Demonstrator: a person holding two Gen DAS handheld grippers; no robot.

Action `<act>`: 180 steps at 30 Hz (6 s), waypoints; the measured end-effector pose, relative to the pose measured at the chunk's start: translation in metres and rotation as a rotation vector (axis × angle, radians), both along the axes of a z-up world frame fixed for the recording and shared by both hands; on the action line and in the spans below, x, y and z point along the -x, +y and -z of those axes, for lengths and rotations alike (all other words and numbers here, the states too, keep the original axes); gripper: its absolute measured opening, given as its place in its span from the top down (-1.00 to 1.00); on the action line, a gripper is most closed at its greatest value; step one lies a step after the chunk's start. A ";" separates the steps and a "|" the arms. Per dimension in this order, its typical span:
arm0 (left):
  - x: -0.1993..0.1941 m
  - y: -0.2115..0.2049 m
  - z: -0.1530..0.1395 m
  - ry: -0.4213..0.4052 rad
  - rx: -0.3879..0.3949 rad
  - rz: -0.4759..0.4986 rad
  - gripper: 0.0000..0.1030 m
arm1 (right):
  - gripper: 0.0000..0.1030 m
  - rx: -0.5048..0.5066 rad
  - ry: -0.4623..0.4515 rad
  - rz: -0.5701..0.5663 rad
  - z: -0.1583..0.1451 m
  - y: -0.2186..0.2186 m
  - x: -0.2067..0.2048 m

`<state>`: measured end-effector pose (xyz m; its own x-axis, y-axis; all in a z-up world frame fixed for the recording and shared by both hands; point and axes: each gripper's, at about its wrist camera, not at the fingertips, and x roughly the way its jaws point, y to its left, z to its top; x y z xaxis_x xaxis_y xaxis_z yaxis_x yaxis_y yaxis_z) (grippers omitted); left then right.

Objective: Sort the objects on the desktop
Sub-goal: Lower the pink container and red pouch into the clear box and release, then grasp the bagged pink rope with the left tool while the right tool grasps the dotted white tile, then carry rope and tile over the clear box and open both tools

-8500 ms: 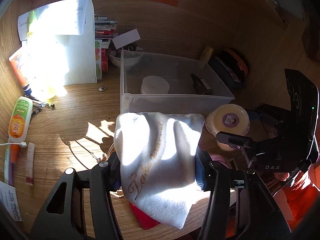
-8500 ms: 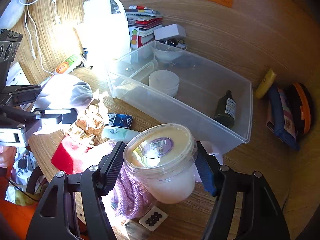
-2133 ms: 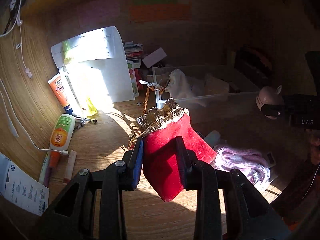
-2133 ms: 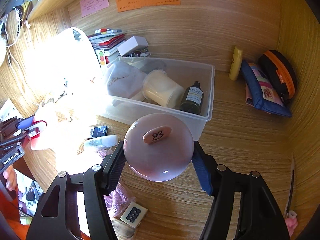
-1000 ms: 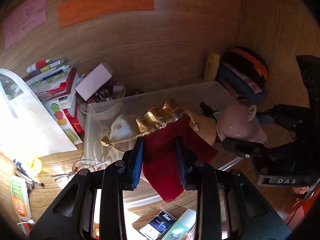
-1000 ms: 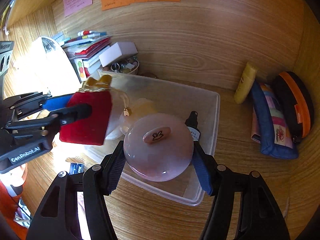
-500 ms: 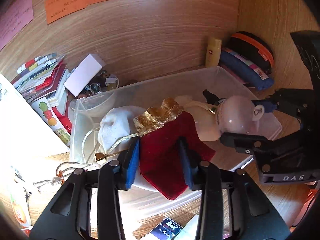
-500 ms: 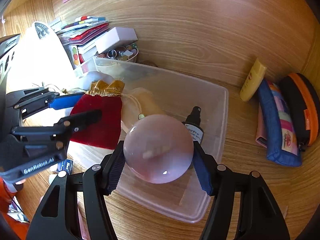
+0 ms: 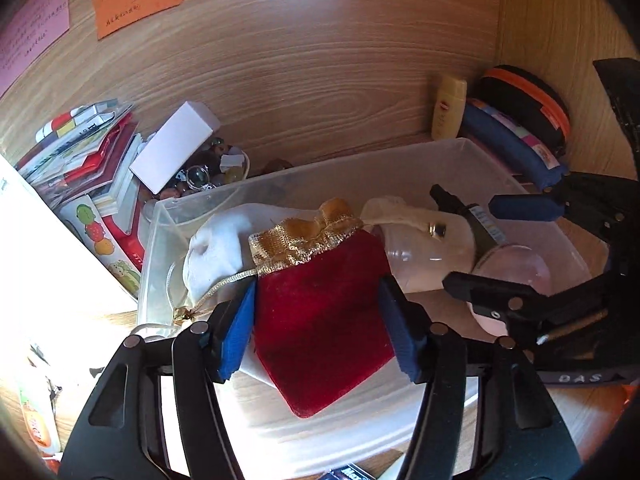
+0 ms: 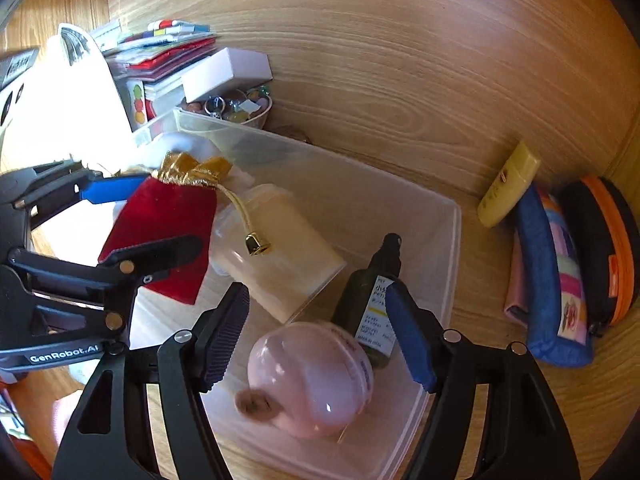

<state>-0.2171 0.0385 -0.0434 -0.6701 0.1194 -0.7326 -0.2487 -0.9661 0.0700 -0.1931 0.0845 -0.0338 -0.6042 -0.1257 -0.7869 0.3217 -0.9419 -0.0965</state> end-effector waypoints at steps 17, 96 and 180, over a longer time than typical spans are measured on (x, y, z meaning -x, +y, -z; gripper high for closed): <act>-0.033 -0.015 -0.034 -0.018 -0.123 0.050 -0.19 | -0.55 -0.047 0.083 0.043 -0.029 0.003 -0.044; -0.184 -0.037 0.035 -0.330 -0.108 -0.214 -0.73 | -0.34 0.170 -0.047 -0.025 0.044 0.015 -0.194; -0.033 -0.057 -0.036 0.066 -0.142 -0.162 -0.16 | 0.57 0.120 0.061 -0.030 -0.017 -0.019 -0.024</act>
<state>-0.1842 -0.0187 -0.0076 -0.7350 0.1048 -0.6699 -0.0886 -0.9944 -0.0583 -0.1688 0.0657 -0.0169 -0.6447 -0.2353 -0.7273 0.3467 -0.9380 -0.0038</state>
